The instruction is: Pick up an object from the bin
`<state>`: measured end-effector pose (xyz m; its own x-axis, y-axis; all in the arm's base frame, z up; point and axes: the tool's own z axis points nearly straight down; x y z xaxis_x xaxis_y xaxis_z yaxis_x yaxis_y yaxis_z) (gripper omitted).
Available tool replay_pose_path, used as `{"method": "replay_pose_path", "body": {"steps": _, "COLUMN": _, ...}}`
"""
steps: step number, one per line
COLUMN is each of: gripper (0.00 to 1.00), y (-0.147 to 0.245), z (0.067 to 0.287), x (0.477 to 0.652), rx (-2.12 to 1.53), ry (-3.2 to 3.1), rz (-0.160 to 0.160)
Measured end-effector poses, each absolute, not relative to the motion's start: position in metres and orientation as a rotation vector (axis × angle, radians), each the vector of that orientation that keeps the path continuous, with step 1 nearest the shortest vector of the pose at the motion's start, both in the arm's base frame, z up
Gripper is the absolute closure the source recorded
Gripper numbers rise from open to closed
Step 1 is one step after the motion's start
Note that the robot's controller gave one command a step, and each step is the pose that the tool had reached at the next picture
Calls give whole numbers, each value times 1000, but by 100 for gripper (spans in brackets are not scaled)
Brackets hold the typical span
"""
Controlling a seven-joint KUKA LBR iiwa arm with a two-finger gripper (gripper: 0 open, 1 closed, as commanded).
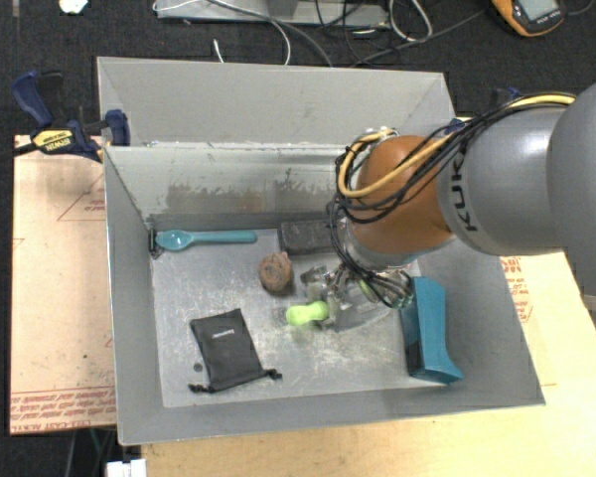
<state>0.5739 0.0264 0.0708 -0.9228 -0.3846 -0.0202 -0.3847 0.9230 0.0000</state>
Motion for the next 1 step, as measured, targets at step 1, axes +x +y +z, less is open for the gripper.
{"method": "replay_pose_path", "body": {"steps": 1, "gripper": 100, "y": 32, "z": 127, "x": 574, "rx": -622, "ry": 3063, "rz": 3}}
